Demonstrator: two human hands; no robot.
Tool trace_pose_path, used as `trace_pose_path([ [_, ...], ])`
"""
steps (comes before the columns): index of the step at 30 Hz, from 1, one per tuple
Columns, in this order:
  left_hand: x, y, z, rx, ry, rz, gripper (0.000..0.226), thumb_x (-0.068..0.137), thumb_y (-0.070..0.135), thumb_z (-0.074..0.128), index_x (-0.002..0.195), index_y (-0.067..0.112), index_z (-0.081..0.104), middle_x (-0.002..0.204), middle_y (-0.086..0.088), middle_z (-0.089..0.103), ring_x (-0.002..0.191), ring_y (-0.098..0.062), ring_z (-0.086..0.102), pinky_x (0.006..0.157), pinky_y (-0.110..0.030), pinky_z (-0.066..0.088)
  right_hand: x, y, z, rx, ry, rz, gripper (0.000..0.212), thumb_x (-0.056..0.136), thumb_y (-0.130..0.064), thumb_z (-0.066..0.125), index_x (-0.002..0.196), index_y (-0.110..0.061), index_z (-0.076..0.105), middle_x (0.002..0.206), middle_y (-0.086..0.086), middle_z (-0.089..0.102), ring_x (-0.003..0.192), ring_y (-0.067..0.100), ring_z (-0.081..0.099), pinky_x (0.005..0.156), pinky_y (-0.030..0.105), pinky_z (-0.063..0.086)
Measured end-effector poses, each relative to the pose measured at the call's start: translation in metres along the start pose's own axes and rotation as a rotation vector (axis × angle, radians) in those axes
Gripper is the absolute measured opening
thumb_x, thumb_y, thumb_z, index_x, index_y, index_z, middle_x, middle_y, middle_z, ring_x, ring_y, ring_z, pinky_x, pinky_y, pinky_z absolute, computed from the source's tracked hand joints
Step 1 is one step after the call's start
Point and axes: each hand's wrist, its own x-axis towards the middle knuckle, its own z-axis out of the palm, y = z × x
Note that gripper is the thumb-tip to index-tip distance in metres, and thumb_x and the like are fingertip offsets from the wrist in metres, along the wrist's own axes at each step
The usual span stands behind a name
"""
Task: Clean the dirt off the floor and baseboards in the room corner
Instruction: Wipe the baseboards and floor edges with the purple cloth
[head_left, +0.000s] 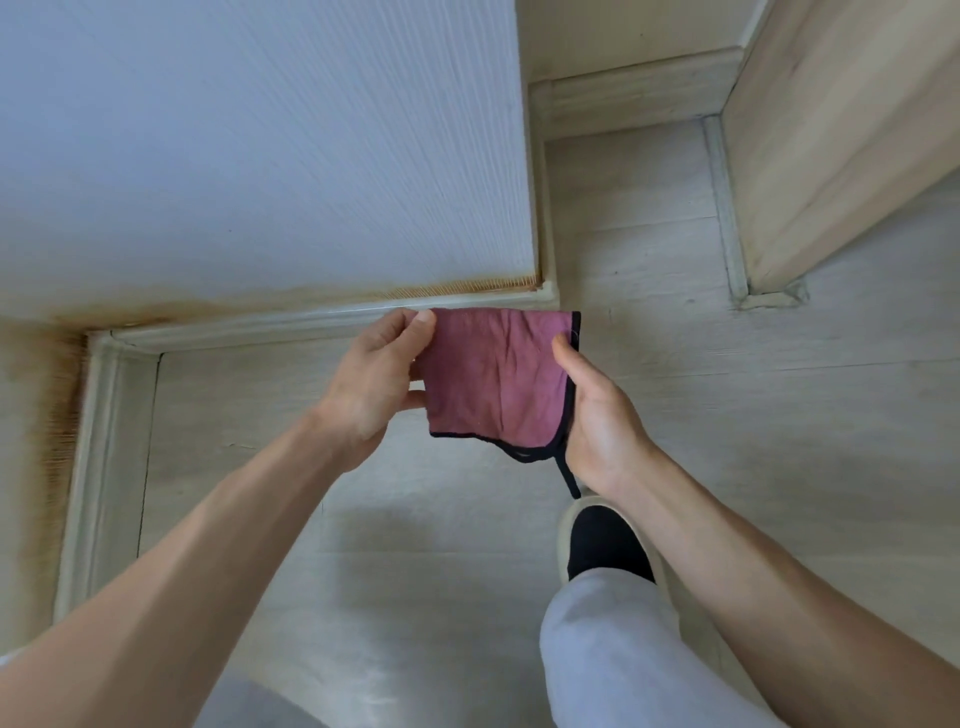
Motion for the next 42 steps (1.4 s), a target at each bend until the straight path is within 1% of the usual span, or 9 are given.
trace_pose_path([
  [8, 0.006, -0.015, 0.007, 0.141, 0.103, 0.055, 0.03, 0.107, 0.044, 0.05, 0.081, 0.033, 0.059, 0.082, 0.004, 0.06, 0.076, -0.021, 0.056, 0.069, -0.041, 0.052, -0.004, -0.004, -0.009, -0.132, 0.036, -0.037, 0.036, 0.106, -0.041, 0.053, 0.123, -0.015, 0.072, 0.119, 0.003, 0.076, 0.115, 0.019, 0.071, 0.111, 0.047, 0.048],
  [15, -0.005, -0.015, 0.037, -0.013, 0.032, -0.017, 0.032, 0.104, 0.04, 0.057, 0.12, 0.012, 0.06, 0.098, -0.001, 0.075, 0.09, -0.021, 0.076, 0.072, -0.034, 0.061, -0.018, -0.007, 0.016, -0.622, -0.02, -0.311, 0.042, 0.091, -0.026, 0.056, 0.132, -0.033, 0.058, 0.119, -0.003, 0.07, 0.099, 0.022, 0.071, 0.092, 0.054, 0.057],
  [19, -0.014, -0.018, 0.045, -0.152, -0.041, -0.043, 0.048, 0.095, 0.043, 0.068, 0.131, 0.012, 0.06, 0.119, -0.009, 0.075, 0.111, -0.026, 0.072, 0.089, -0.043, 0.059, -0.029, 0.013, 0.035, -0.961, -0.242, -0.44, 0.058, 0.088, -0.026, 0.04, 0.145, -0.023, 0.049, 0.156, -0.004, 0.036, 0.143, 0.01, 0.037, 0.121, 0.04, 0.031],
  [22, -0.012, -0.024, 0.034, -0.221, 0.082, -0.101, 0.026, 0.103, 0.026, 0.06, 0.125, 0.015, 0.067, 0.109, -0.003, 0.077, 0.102, -0.024, 0.073, 0.079, -0.039, 0.061, -0.035, 0.001, 0.011, -0.73, -0.107, -0.42, 0.054, 0.087, -0.022, 0.044, 0.136, -0.016, 0.065, 0.144, -0.013, 0.058, 0.13, -0.01, 0.048, 0.111, 0.018, 0.036],
  [25, -0.009, -0.029, 0.028, -0.348, 0.094, -0.156, 0.026, 0.103, 0.025, 0.059, 0.125, 0.014, 0.068, 0.11, -0.006, 0.075, 0.099, -0.024, 0.071, 0.078, -0.038, 0.061, -0.026, -0.011, -0.016, -0.725, 0.124, -0.299, 0.057, 0.089, -0.046, 0.065, 0.143, -0.028, 0.056, 0.137, -0.016, 0.062, 0.127, 0.001, 0.056, 0.107, 0.024, 0.041],
  [29, -0.009, -0.035, 0.033, -0.424, 0.047, -0.157, 0.039, 0.103, 0.026, 0.058, 0.134, 0.004, 0.062, 0.125, -0.017, 0.07, 0.107, -0.028, 0.07, 0.087, -0.042, 0.061, -0.012, 0.003, -0.027, -0.469, -0.14, 0.034, 0.058, 0.082, -0.045, 0.077, 0.133, -0.02, 0.065, 0.12, 0.0, 0.075, 0.116, 0.018, 0.069, 0.106, 0.041, 0.051],
  [35, -0.004, -0.051, 0.022, -0.542, 0.14, -0.171, 0.017, 0.101, 0.008, 0.053, 0.114, 0.005, 0.062, 0.092, -0.008, 0.067, 0.084, -0.021, 0.07, 0.08, -0.038, 0.062, -0.008, 0.01, -0.037, -0.271, -0.08, -0.091, 0.029, 0.094, -0.019, 0.071, 0.121, -0.008, 0.071, 0.109, 0.011, 0.077, 0.092, 0.026, 0.074, 0.072, 0.031, 0.059],
  [40, -0.013, -0.065, 0.008, -0.413, 0.068, -0.287, 0.017, 0.093, 0.0, 0.057, 0.11, 0.001, 0.057, 0.101, -0.015, 0.066, 0.087, -0.024, 0.072, 0.08, -0.039, 0.061, -0.002, 0.003, -0.035, -0.311, -0.054, -0.178, 0.032, 0.098, -0.029, 0.063, 0.121, -0.009, 0.071, 0.114, 0.009, 0.077, 0.105, 0.02, 0.074, 0.085, 0.029, 0.06],
  [42, -0.019, -0.069, 0.002, -0.174, -0.012, -0.341, 0.048, 0.081, 0.007, 0.07, 0.127, 0.005, 0.057, 0.116, -0.012, 0.071, 0.101, -0.027, 0.073, 0.089, -0.043, 0.06, -0.002, 0.001, -0.032, -0.28, -0.072, -0.161, 0.032, 0.102, -0.031, 0.057, 0.119, -0.007, 0.071, 0.114, 0.014, 0.076, 0.103, 0.02, 0.073, 0.083, 0.028, 0.06],
])
